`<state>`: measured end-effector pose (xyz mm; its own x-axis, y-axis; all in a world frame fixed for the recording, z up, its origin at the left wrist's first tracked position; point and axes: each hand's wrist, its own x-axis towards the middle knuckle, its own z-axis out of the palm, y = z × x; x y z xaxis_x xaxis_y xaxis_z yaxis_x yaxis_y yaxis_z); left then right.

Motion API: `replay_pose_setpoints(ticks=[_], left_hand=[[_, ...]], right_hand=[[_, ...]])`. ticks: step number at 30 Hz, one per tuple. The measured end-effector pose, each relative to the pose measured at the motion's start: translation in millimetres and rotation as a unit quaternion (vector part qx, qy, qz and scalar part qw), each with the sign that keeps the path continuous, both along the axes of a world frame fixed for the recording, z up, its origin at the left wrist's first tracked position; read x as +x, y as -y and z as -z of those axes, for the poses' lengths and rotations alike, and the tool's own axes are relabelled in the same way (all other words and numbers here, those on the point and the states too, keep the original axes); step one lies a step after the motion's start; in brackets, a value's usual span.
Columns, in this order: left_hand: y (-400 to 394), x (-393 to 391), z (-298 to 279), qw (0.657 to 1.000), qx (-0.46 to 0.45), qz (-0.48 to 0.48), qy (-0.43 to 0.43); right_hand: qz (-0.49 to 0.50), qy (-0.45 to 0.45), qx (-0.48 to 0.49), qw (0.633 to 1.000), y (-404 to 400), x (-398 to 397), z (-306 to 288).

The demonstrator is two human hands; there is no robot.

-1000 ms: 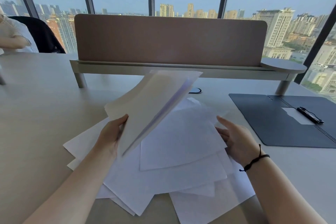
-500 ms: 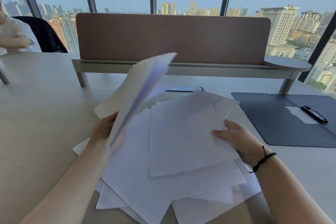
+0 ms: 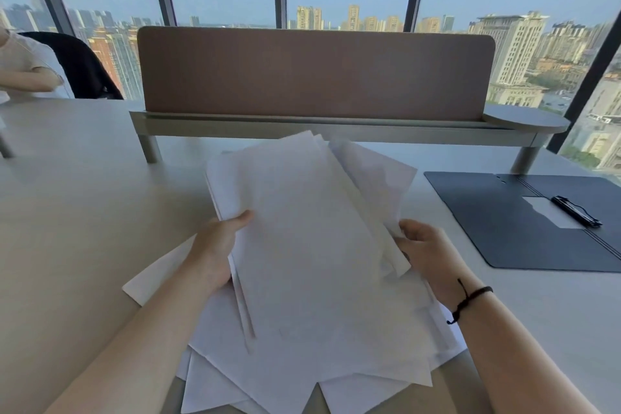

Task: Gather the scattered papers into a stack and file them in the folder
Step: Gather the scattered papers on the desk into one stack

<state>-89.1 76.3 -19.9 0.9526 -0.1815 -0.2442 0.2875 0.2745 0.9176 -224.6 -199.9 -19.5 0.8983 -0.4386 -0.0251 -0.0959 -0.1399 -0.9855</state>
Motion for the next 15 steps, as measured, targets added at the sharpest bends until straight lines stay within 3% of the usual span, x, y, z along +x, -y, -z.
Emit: replay_pose_setpoints(ticks=[8,15], left_hand=[[3.6,-7.3,-4.7,0.999,-0.019,0.037,0.016],[15.2,-17.9,3.4,0.991,-0.003,0.111,0.079]], right_hand=[[0.023,0.064,0.150,0.986,-0.9,-5.5,-3.9],[0.037,0.055,0.142,0.988,-2.0,-6.4,-10.0]])
